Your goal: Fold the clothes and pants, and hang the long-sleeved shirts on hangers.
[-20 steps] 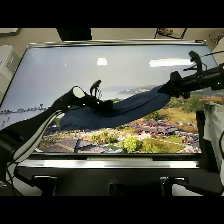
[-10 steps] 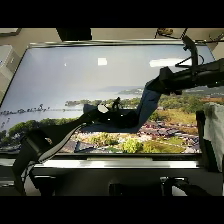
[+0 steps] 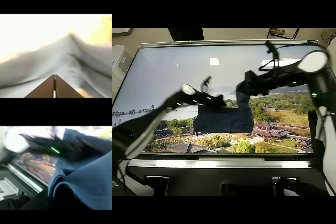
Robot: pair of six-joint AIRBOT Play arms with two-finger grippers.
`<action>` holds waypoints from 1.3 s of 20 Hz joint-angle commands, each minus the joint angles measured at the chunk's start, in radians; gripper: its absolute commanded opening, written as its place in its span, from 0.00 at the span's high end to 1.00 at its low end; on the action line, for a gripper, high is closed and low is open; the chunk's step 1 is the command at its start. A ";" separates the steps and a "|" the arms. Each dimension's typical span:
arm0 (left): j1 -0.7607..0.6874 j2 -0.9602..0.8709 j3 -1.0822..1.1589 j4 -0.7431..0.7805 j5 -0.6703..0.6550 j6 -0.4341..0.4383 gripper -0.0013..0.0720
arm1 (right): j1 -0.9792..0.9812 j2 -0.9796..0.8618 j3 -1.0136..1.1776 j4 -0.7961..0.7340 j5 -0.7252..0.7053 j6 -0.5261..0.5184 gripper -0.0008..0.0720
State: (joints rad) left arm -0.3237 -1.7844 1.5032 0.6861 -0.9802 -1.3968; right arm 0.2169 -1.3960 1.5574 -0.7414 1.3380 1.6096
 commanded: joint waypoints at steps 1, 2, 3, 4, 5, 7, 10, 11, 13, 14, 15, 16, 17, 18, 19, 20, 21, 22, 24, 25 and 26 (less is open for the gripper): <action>0.296 0.218 0.001 0.261 -0.165 -0.043 0.96 | 0.151 -0.166 0.001 0.103 -0.163 -0.013 0.93; 0.372 0.290 0.001 0.261 -0.180 -0.043 0.96 | 0.191 -0.217 0.001 0.135 -0.216 -0.018 0.93; 0.430 0.355 0.001 0.261 -0.187 -0.043 0.96 | 0.230 -0.266 0.001 0.161 -0.274 -0.018 0.93; 0.477 0.416 0.001 0.261 -0.194 -0.043 0.96 | 0.267 -0.318 0.001 0.189 -0.335 -0.018 0.93; 0.514 0.478 0.001 0.261 -0.203 -0.039 0.96 | 0.298 -0.365 0.001 0.219 -0.381 -0.018 0.93; 0.552 0.573 0.001 0.262 -0.208 -0.005 0.96 | 0.343 -0.452 0.001 0.285 -0.459 -0.017 0.93; 0.557 0.637 0.001 0.261 -0.218 0.010 0.95 | 0.351 -0.521 0.001 0.396 -0.535 -0.024 0.03; 0.557 0.639 0.001 0.261 -0.231 0.010 0.95 | 0.329 -0.517 0.001 0.396 -0.523 -0.029 0.07; 0.557 0.638 -0.005 0.261 -0.249 0.013 0.95 | 0.236 -0.476 0.001 0.372 -0.427 -0.078 0.07; 0.557 0.638 -0.010 0.261 -0.252 0.014 0.95 | 0.167 -0.442 0.001 0.320 -0.354 -0.080 0.07; 0.557 0.638 -0.013 0.261 -0.253 0.022 0.95 | 0.095 -0.407 0.001 0.248 -0.272 -0.079 0.07; 0.557 0.638 -0.014 0.261 -0.254 0.029 0.95 | 0.011 -0.370 0.001 0.133 -0.169 -0.064 0.07; 0.557 0.638 -0.014 0.261 -0.255 0.029 0.95 | -0.066 -0.343 0.001 0.001 -0.064 -0.025 0.07; 0.557 0.638 -0.014 0.261 -0.255 0.028 0.95 | -0.142 -0.327 0.000 -0.160 0.047 0.031 0.07; 0.557 0.638 -0.014 0.261 -0.255 0.028 0.95 | -0.196 -0.324 -0.007 -0.302 0.142 0.090 0.07; 0.557 0.638 -0.014 0.261 -0.255 0.028 0.95 | -0.234 -0.324 -0.040 -0.400 0.196 0.135 0.07; 0.557 0.638 -0.014 0.261 -0.255 0.028 0.95 | -0.253 -0.324 -0.095 -0.405 0.195 0.135 0.07; 0.557 0.638 -0.014 0.261 -0.255 0.028 0.95 | -0.257 -0.325 -0.156 -0.358 0.150 0.109 0.07; 0.557 0.638 -0.014 0.260 -0.255 0.027 0.95 | -0.242 -0.331 -0.271 -0.178 0.017 -0.004 0.08; 0.557 0.638 -0.014 0.260 -0.256 0.027 0.95 | -0.232 -0.344 -0.308 -0.082 -0.031 -0.061 0.08; 0.557 0.638 -0.014 0.260 -0.262 0.027 0.95 | -0.224 -0.362 -0.323 -0.006 -0.039 -0.107 0.08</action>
State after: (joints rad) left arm 0.2321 -1.1473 1.4895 0.9459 -1.2362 -1.3705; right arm 0.0002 -1.7374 1.3304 -0.8982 1.3594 1.6154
